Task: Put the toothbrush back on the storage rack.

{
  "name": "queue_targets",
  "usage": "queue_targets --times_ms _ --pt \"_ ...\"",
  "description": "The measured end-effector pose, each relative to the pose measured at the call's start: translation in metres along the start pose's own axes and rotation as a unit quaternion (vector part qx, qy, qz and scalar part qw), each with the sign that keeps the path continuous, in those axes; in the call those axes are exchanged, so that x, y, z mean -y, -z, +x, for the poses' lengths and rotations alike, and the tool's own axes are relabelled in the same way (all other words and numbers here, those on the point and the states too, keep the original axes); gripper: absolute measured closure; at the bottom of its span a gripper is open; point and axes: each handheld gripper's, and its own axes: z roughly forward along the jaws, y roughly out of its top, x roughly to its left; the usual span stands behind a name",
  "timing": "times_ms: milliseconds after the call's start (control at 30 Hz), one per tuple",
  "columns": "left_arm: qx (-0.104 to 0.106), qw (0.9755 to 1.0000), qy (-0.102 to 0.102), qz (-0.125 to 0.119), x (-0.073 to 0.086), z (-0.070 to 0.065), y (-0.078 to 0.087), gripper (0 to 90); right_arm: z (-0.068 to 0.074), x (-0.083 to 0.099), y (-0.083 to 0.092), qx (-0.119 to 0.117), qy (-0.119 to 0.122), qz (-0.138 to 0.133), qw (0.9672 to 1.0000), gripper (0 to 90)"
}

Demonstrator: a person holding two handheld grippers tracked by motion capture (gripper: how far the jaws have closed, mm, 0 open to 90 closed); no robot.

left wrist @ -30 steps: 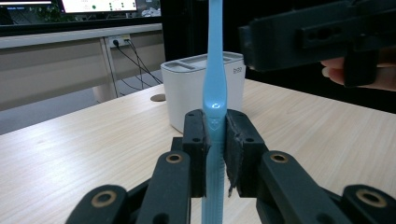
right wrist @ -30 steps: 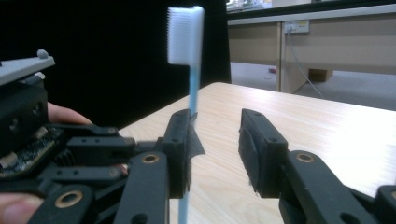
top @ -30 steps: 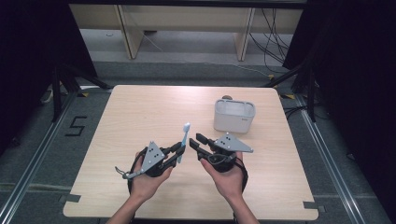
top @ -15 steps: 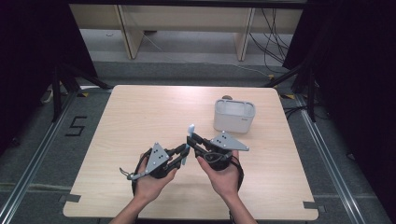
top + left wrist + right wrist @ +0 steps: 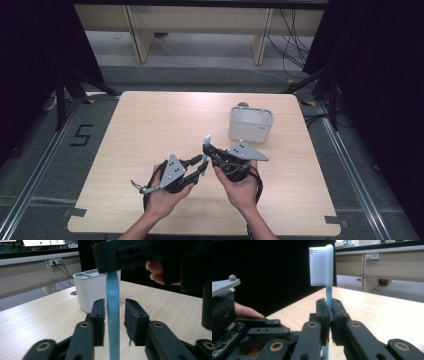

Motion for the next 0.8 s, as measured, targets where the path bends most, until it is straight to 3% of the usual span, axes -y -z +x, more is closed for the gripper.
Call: queue_targets --times_ms 267,333,367,400,567,633,733,800 --pt "-0.022 0.9997 -0.008 0.007 0.010 0.010 0.009 46.8 -0.011 -0.003 0.007 0.025 0.008 -0.009 0.9996 86.5" --pt "-0.033 0.9993 -0.005 0.020 0.011 0.014 0.014 41.7 -0.011 -0.004 0.010 0.028 -0.003 -0.006 0.9996 86.4" --pt "-0.036 0.9991 -0.005 0.020 0.013 0.017 0.016 39.8 -0.014 -0.004 0.011 0.033 0.010 -0.009 0.9994 86.4" --pt "-0.039 0.9990 -0.004 0.022 0.014 0.019 0.018 38.4 -0.014 -0.004 0.012 0.031 0.002 -0.007 0.9995 86.4" --pt "-0.055 0.9981 -0.003 0.027 0.024 0.031 0.031 36.2 -0.019 -0.007 0.017 0.041 -0.002 -0.013 0.9991 86.4" --pt "-0.061 0.9978 0.001 0.023 0.029 0.036 0.036 35.6 -0.022 -0.008 0.019 0.046 0.008 -0.014 0.9988 86.4" --pt "-0.078 0.9965 0.011 0.027 0.038 0.042 0.044 34.3 -0.024 -0.009 0.022 0.049 0.000 -0.010 0.9987 86.4" --pt "-0.087 0.9958 0.016 0.025 0.043 0.048 0.049 33.7 -0.027 -0.010 0.024 0.058 0.011 -0.012 0.9982 86.4"
